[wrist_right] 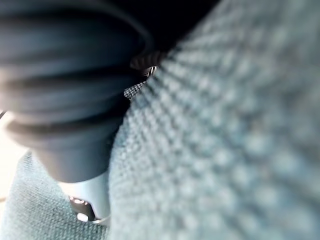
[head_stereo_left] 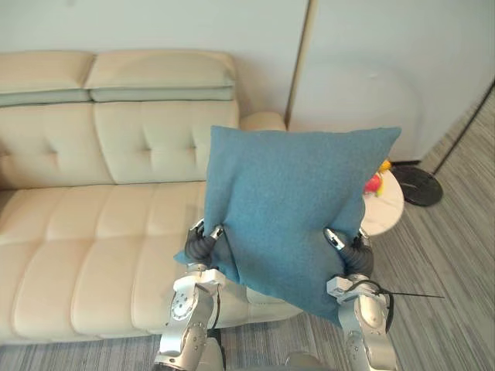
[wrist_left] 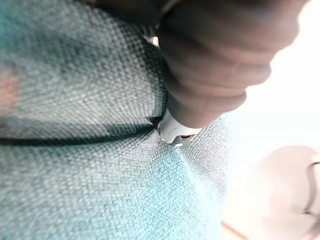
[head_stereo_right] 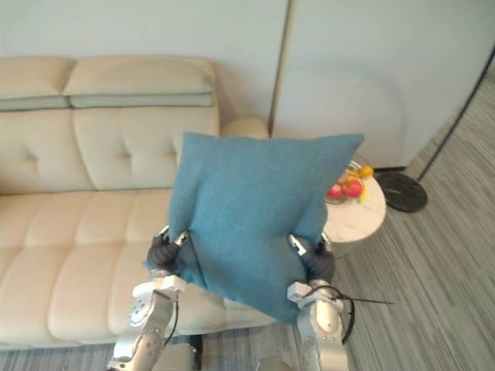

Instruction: Pick up cushions and gather them together orderly.

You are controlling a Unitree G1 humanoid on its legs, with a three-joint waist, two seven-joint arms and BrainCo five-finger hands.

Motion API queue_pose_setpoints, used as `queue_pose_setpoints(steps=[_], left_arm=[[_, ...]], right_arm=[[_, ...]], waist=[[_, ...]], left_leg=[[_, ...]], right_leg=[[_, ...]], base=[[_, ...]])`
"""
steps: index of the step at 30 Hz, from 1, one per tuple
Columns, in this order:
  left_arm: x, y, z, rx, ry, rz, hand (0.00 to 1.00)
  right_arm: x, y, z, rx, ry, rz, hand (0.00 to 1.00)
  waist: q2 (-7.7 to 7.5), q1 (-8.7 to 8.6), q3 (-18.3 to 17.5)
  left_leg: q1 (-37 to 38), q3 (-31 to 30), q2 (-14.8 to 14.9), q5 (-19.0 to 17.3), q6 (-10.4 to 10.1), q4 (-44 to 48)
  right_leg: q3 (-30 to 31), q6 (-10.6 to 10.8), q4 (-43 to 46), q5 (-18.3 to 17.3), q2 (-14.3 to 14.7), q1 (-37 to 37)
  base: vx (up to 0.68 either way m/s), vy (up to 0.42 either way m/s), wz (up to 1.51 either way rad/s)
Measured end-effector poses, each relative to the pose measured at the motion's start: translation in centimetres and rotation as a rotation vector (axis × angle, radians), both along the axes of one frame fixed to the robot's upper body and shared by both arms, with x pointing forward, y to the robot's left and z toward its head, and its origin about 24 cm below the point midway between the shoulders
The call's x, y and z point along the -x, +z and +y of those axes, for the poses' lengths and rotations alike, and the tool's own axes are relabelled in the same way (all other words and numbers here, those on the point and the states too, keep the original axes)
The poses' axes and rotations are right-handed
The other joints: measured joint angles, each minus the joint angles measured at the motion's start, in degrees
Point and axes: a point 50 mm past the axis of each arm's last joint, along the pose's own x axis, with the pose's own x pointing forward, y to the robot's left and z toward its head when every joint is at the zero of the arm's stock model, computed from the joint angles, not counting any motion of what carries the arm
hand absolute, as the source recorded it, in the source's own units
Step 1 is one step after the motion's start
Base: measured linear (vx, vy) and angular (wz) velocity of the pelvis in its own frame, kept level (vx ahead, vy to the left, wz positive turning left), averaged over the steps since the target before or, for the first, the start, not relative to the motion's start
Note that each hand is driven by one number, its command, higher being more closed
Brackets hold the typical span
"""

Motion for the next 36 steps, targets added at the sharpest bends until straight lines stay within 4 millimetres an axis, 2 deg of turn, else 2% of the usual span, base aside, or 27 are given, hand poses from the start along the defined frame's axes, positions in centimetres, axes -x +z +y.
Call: queue_pose_setpoints(steps=[3, 4, 5, 6, 7, 9, 11, 12, 13, 14, 15, 16, 17, 19, 20, 21, 22, 23, 25, 27, 29, 30, 31, 32, 33, 35, 36], left_arm=[[0.1, 0.2, -0.4, 0.010, -0.009, -0.006, 1.00], [0.1, 0.1, -0.4, 0.011, -0.012, -0.004, 1.00], [0.0, 0.3, -0.5, 0.014, -0.015, -0.011, 1.00], [0.1, 0.6, -1.0, 0.022, -0.033, -0.025, 1.00], [0.1, 0.8, -1.3, 0.022, -0.044, -0.031, 1.00], [0.2, 0.8, -1.8, 0.023, -0.075, -0.035, 1.00], [0.2, 0.9, -2.1, 0.025, -0.103, -0.049, 1.00], [0.2, 0.9, -2.2, 0.025, -0.110, -0.054, 1.00], [0.2, 0.9, -2.4, 0.025, -0.121, -0.062, 1.00], [-0.1, 0.6, -2.7, 0.017, -0.134, -0.053, 1.00], [-0.2, 0.3, -2.8, 0.012, -0.140, -0.043, 1.00], [-0.5, -0.5, -2.7, -0.011, -0.152, -0.017, 1.00], [-0.6, -1.1, -2.4, -0.038, -0.158, 0.009, 1.00], [-0.3, -2.7, -1.7, -0.085, -0.165, 0.081, 1.00], [0.2, -3.9, -1.1, -0.115, -0.169, 0.136, 1.00], [0.7, -4.4, -0.8, -0.123, -0.168, 0.165, 1.00], [1.0, -4.6, -0.7, -0.123, -0.167, 0.174, 1.00], [1.0, -4.7, -0.8, -0.123, -0.168, 0.176, 1.00], [1.0, -4.6, -0.8, -0.123, -0.168, 0.174, 1.00], [0.9, -4.5, -0.8, -0.123, -0.170, 0.169, 1.00], [0.9, -4.5, -1.0, -0.123, -0.180, 0.166, 1.00], [0.9, -4.1, -1.6, -0.115, -0.200, 0.149, 1.00], [1.0, -4.0, -2.3, -0.092, -0.212, 0.140, 1.00], [1.0, -3.6, -2.8, -0.075, -0.222, 0.125, 1.00], [0.8, -3.1, -2.9, -0.064, -0.221, 0.100, 1.00], [0.9, -3.1, -2.9, -0.057, -0.215, 0.099, 1.00], [1.2, -3.3, -2.8, -0.054, -0.210, 0.109, 1.00]], right_arm=[[0.1, 0.0, -0.5, 0.025, -0.006, 0.008, 1.00], [0.1, 0.0, -0.6, 0.032, -0.007, 0.008, 1.00], [0.1, 0.1, -0.7, 0.027, -0.020, 0.005, 1.00], [0.1, 0.2, -1.1, 0.033, -0.040, 0.003, 1.00], [0.2, 0.2, -1.3, 0.037, -0.050, 0.005, 1.00], [1.0, 0.0, -1.9, 0.040, -0.080, 0.019, 1.00], [1.4, 0.0, -2.3, 0.041, -0.100, 0.018, 1.00], [1.4, 0.1, -2.3, 0.042, -0.104, 0.016, 1.00], [1.4, 0.2, -2.6, 0.045, -0.114, 0.009, 1.00], [1.3, 0.1, -2.9, 0.047, -0.125, 0.011, 1.00], [1.2, 0.0, -3.0, 0.048, -0.130, 0.015, 1.00], [0.7, -0.4, -3.0, 0.043, -0.132, 0.028, 1.00], [0.5, -0.8, -2.9, 0.036, -0.129, 0.050, 1.00], [0.7, -2.2, -2.5, 0.010, -0.127, 0.109, 1.00], [0.8, -3.2, -2.1, -0.016, -0.122, 0.153, 1.00], [1.2, -4.0, -1.9, -0.034, -0.121, 0.188, 1.00], [1.3, -4.4, -1.9, -0.039, -0.117, 0.201, 1.00], [1.3, -4.5, -1.9, -0.040, -0.113, 0.205, 1.00], [1.2, -4.4, -1.9, -0.045, -0.108, 0.201, 1.00], [1.3, -4.4, -2.0, -0.043, -0.104, 0.199, 1.00], [1.8, -4.3, -2.3, -0.032, -0.108, 0.201, 1.00], [2.5, -3.8, -2.8, -0.019, -0.117, 0.186, 1.00], [2.8, -3.4, -3.3, -0.013, -0.122, 0.172, 1.00], [2.9, -2.9, -3.7, 0.006, -0.120, 0.155, 1.00], [2.9, -2.2, -4.0, 0.015, -0.117, 0.126, 1.00], [2.7, -1.5, -3.9, 0.021, -0.111, 0.099, 1.00], [2.8, -1.1, -3.8, 0.026, -0.104, 0.079, 1.00]], waist=[[2.62, 0.38, 0.10], [3.30, 0.35, -0.06], [3.39, 0.18, 0.04], [2.72, -0.40, 0.67], [3.23, -0.39, 0.43], [3.34, -0.72, 0.12], [3.75, -1.65, -0.62], [3.82, -1.99, -0.85], [3.94, -3.02, -1.05], [4.03, -3.09, -1.12], [4.26, -3.09, -1.27], [3.68, -3.05, -1.30], [2.22, -3.05, -1.08], [0.48, -3.05, -0.93], [-0.31, -3.06, -0.70], [-0.39, -3.57, -0.10], [-0.25, -3.69, 0.04], [-0.83, -3.65, 0.32], [-0.52, -4.09, 0.71], [-0.81, -4.91, 1.53], [-1.28, -5.31, 1.44], [-1.02, -6.78, 1.43], [0.78, -7.52, 1.14], [2.29, -7.13, 0.46], [2.98, -7.17, 0.37], [3.40, -7.00, 0.70], [3.39, -6.42, 0.85]], left_leg=[[-1.30, -5.12, 1.04, 4.12, -1.53, -2.11], [-1.12, -4.61, 2.10, 3.94, -0.08, -4.65], [-2.48, 1.35, 4.08, 0.63, 4.23, -3.66], [-5.15, 7.84, 5.93, -2.80, 5.90, 3.52], [-6.25, 10.94, 6.93, -3.74, 6.56, 8.63], [-5.24, 19.95, 10.77, -8.25, 8.93, 23.55], [-1.02, 26.39, 13.42, -12.41, 8.65, 27.20], [-0.05, 27.61, 14.07, -13.10, 8.50, 27.15], [2.79, 29.80, 14.85, -14.29, 7.30, 25.50], [5.90, 29.70, 14.00, -15.37, 4.69, 19.34], [7.12, 29.29, 13.27, -15.88, 3.35, 15.51], [8.16, 29.10, 10.98, -16.15, 1.14, 9.02], [7.86, 28.57, 9.51, -14.96, 1.68, 7.81], [7.49, 26.91, 7.85, -15.10, 2.36, 7.76], [8.15, 25.63, 6.22, -15.52, 3.22, 7.29], [9.46, 24.44, 4.85, -16.46, 4.38, 5.99], [9.86, 23.96, 4.19, -16.74, 4.61, 5.36], [10.53, 23.64, 3.52, -16.98, 4.92, 4.78], [10.69, 22.39, 2.65, -17.61, 5.65, 4.78], [12.31, 20.99, 1.40, -18.47, 5.45, 4.56], [14.10, 18.85, -0.26, -19.80, 4.69, 4.28], [14.79, 15.37, -1.34, -21.19, 3.94, 4.81], [14.68, 13.11, -0.54, -22.29, 3.38, 5.58], [14.31, 12.51, 0.73, -22.16, 2.56, 6.92], [12.44, 11.96, 2.10, -21.76, 1.97, 11.36], [9.37, 12.12, 5.10, -18.20, 1.48, 23.72], [7.41, 12.12, 7.46, -13.11, 2.13, 33.05]], right_leg=[[-5.85, -2.13, 1.78, -0.27, 2.94, -0.28], [-7.72, -3.17, 1.99, 0.07, 3.61, -0.59], [-11.07, -4.56, 0.14, 1.02, 2.57, -0.45], [-13.88, -5.37, -0.39, 1.70, 1.47, -1.00], [-15.06, -5.67, -0.60, 2.03, 1.20, -0.78], [-20.20, -6.71, -2.10, 3.01, 0.29, 0.40], [-24.90, -6.94, -4.84, 4.66, -0.13, 1.03], [-25.89, -6.91, -5.43, 5.11, -0.17, 0.92], [-28.45, -6.36, -7.13, 6.37, -0.17, 0.74], [-29.96, -5.85, -8.90, 7.70, -0.18, 0.69], [-30.38, -5.64, -9.56, 8.28, -0.19, 0.61], [-30.07, -5.08, -9.91, 9.46, -0.61, -0.54], [-29.33, -4.73, -9.29, 9.77, -1.65, -1.35], [-27.13, -4.52, -5.73, 9.83, -3.29, -2.88], [-23.77, -4.47, 0.33, 9.83, -4.52, -5.28], [-17.76, -3.15, 5.30, 8.16, -4.45, -8.37], [-15.33, -2.13, 5.64, 7.54, -4.05, -9.52], [-13.24, -1.20, 6.04, 7.16, -3.36, -11.83], [-12.03, 0.03, 5.17, 7.65, -1.53, -16.83], [-11.33, 0.87, 1.80, 9.57, -0.10, -19.02], [-8.63, 0.03, -1.41, 11.89, 1.05, -19.83], [-6.57, -2.28, -0.61, 15.65, 1.40, -19.22], [-7.95, -3.84, 1.01, 14.52, 1.92, -18.91], [-10.22, -4.49, 1.97, 13.21, 1.71, -18.81], [-12.03, -5.64, 3.42, 11.70, 1.76, -18.52], [-13.11, -7.32, 2.66, 10.65, 3.15, -14.18], [-12.69, -8.27, 1.18, 10.02, 3.95, -9.96]], base=[[-0.17, -0.191, 0.82], [-0.27, -0.225, 1.09], [-0.30, -0.197, 1.20], [-0.24, -0.131, 1.18], [-0.19, -0.144, 1.09], [-0.12, -0.093, 1.06], [-0.09, -0.019, 1.12], [-0.08, 0.004, 1.32], [-0.10, 0.060, 1.18], [-0.10, 0.092, 1.08], [-0.12, 0.176, 0.75], [-0.09, 0.176, 0.55], [-0.10, 0.224, 0.59], [-0.07, 0.246, 0.52], [-0.03, 0.242, 0.53], [-0.01, 0.180, 0.45], [0.03, 0.098, 0.37], [0.06, 0.069, 0.26], [0.11, 0.043, 0.29], [0.22, -0.032, 0.52], [0.36, -0.119, 0.85], [0.40, -0.166, 1.18], [0.44, -0.162, 1.15], [0.47, -0.145, 0.74], [0.48, -0.145, 0.52], [0.50, -0.157, 0.28], [0.44, -0.098, -0.12]])
